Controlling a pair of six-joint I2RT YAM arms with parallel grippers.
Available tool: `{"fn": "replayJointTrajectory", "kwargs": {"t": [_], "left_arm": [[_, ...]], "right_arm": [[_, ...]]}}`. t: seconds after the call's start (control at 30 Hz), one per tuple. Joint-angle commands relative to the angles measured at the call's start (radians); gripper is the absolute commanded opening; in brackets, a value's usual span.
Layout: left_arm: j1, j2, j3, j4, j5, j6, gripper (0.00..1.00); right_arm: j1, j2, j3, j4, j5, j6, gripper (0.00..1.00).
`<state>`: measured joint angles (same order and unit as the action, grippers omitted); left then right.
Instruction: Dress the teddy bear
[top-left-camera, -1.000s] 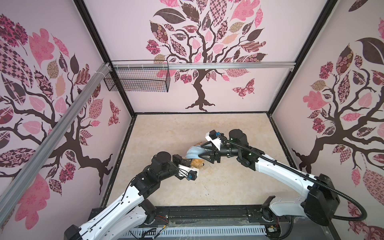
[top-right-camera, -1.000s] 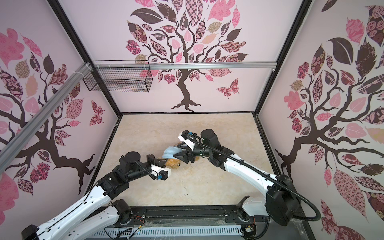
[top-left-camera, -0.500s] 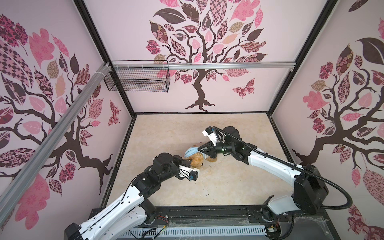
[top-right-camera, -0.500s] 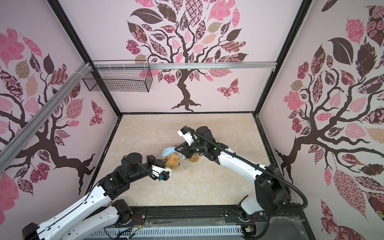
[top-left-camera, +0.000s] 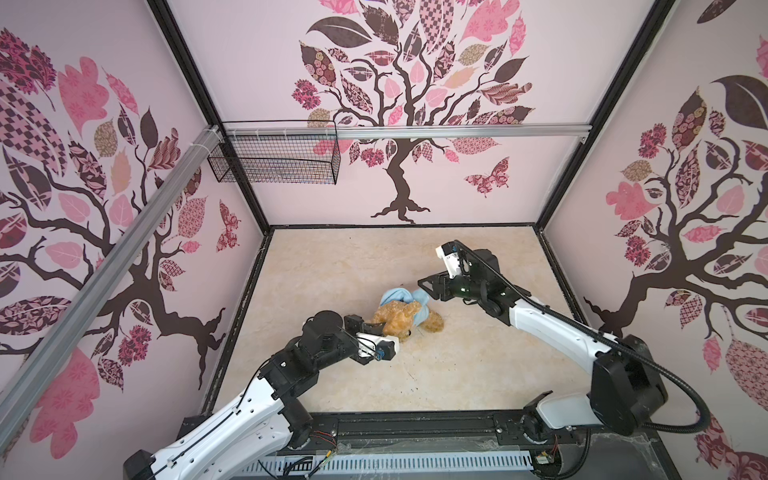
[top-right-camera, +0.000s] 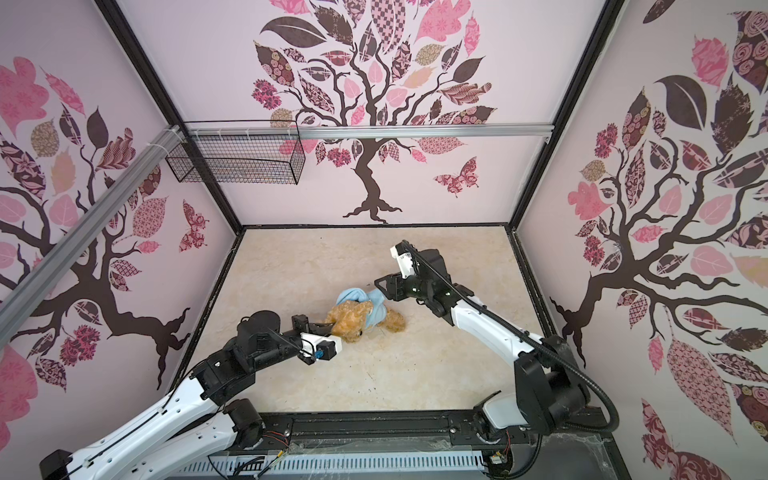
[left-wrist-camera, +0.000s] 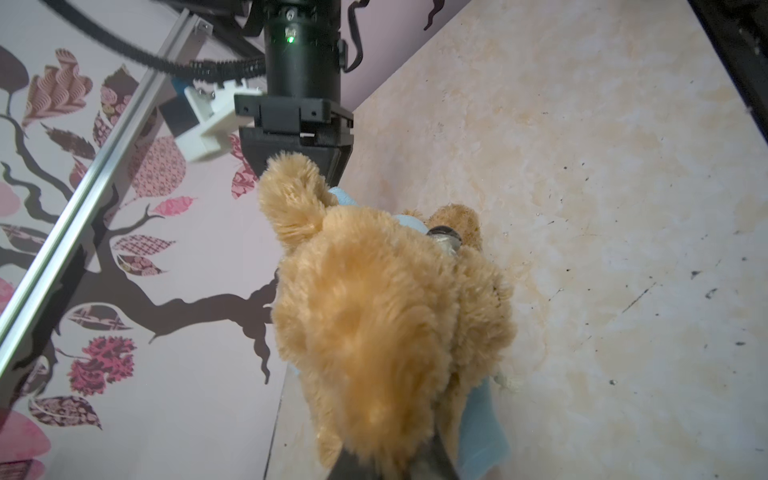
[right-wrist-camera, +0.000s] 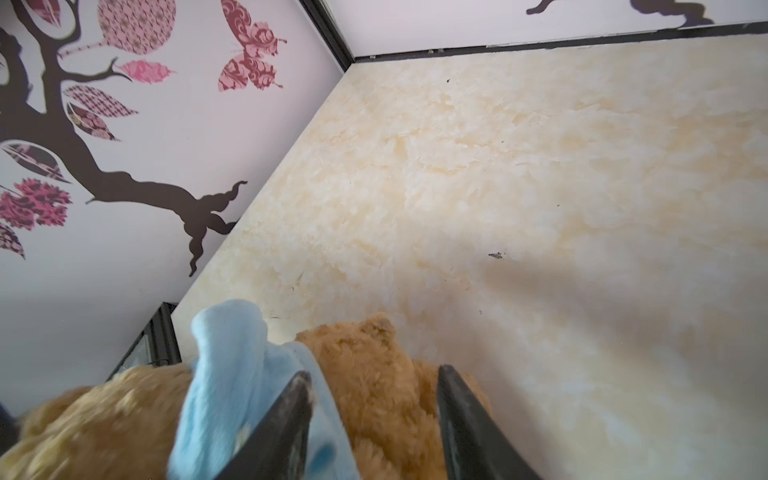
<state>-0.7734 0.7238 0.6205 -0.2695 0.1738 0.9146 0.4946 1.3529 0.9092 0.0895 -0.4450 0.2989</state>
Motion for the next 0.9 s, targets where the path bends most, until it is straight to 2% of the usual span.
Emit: {"fn": "replayJointTrajectory", "kwargs": {"t": [0.0, 0.13, 0.2, 0.33, 0.43, 0.53, 0.6, 0.8, 0.87], "left_arm": [[0.039, 0.016, 0.042, 0.063, 0.003, -0.321, 0.00], [0.122, 0.059, 0.113, 0.058, -0.008, -0.733, 0.00], [0.131, 0.079, 0.122, 0.094, -0.059, -0.973, 0.00], [0.132, 0.156, 0.120, 0.185, -0.062, -1.454, 0.00], [0.132, 0.249, 0.122, 0.237, 0.002, -1.678, 0.00], [0.132, 0.320, 0.075, 0.352, 0.046, -1.828, 0.00], [0.132, 0.350, 0.038, 0.411, 0.043, -1.870, 0.00], [0.132, 0.373, -0.064, 0.453, 0.009, -1.892, 0.00], [0.132, 0.370, -0.092, 0.459, 0.006, -1.896, 0.04]], "right_arm": [[0.004, -0.141, -0.036, 0.102, 0.017, 0.011, 0.59], [0.005, -0.227, -0.104, 0.107, 0.042, 0.018, 0.62], [0.004, -0.252, -0.141, 0.110, 0.055, 0.028, 0.62], [0.006, -0.247, -0.183, 0.109, 0.065, 0.031, 0.64], [0.009, -0.193, -0.176, 0.102, 0.058, 0.041, 0.64], [0.017, -0.121, -0.172, 0.117, 0.070, 0.073, 0.62], [0.025, -0.074, -0.182, 0.139, 0.087, 0.090, 0.60], [0.051, 0.104, -0.217, 0.206, 0.102, 0.115, 0.51], [0.063, 0.156, -0.226, 0.241, 0.094, 0.128, 0.48]]}}
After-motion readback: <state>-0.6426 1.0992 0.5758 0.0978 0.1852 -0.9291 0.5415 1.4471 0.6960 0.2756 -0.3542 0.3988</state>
